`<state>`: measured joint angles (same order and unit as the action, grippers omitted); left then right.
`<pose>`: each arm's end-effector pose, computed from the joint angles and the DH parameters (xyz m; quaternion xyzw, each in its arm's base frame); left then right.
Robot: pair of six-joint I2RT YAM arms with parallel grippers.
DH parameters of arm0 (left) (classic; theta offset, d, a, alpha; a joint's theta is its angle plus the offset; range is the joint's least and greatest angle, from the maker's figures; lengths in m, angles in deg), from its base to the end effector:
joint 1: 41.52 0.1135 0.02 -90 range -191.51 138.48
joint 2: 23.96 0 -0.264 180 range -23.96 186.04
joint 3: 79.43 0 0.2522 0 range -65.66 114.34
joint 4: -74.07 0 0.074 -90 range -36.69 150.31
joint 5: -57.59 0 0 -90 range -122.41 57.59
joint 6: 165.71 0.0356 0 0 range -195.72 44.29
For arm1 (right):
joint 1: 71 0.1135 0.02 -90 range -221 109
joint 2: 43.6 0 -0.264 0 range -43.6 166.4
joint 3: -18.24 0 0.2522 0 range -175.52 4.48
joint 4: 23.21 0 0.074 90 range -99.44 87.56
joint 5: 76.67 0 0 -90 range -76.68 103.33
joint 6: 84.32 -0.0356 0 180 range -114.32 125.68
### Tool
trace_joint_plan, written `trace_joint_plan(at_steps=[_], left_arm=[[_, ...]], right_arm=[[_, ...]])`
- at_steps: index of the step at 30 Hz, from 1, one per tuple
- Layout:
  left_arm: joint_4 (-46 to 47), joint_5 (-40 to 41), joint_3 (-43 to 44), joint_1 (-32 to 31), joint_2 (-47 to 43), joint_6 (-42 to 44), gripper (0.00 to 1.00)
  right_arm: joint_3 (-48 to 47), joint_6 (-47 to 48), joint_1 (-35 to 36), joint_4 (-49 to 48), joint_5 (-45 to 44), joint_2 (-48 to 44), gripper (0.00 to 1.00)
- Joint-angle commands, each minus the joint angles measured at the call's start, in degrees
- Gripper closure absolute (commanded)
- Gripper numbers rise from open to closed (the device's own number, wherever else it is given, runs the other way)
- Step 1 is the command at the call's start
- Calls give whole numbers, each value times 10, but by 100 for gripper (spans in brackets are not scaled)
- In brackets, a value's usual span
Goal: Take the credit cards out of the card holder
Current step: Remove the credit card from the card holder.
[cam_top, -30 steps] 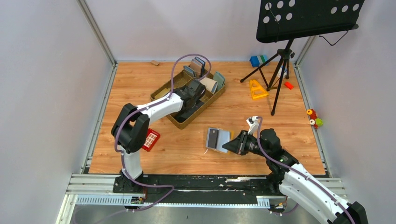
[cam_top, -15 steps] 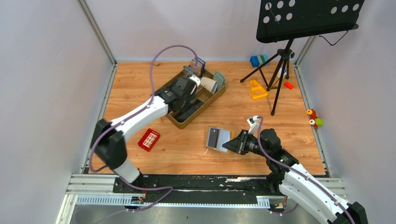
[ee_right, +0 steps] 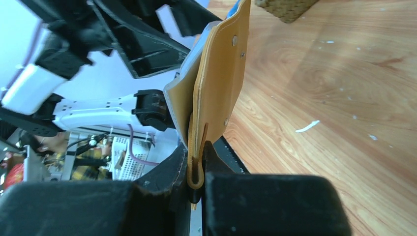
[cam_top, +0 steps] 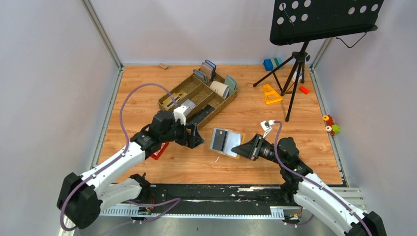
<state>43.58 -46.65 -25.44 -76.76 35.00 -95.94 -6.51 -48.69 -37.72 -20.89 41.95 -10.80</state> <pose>0.1775 -0.1361 0.2549 0.1715 0.8670 -0.3091 0.3511 0.1172 0.0973 0.2022 -0.0194 0.7607 0.5666 0.3162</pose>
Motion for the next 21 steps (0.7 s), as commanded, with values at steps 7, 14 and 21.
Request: trace_joint_plan(at_steps=[7, 14, 21], left_arm=[[451, -304, -173, 42, -35, -277, 4], [574, -342, -197, 42, -28, -359, 22], [572, -340, -193, 46, -32, -359, 55]], right_arm=[[7, -112, -3, -216, 90, 34, 100], [9, -151, -3, -283, 113, 69, 100], [12, -153, -3, -281, 110, 67, 100]])
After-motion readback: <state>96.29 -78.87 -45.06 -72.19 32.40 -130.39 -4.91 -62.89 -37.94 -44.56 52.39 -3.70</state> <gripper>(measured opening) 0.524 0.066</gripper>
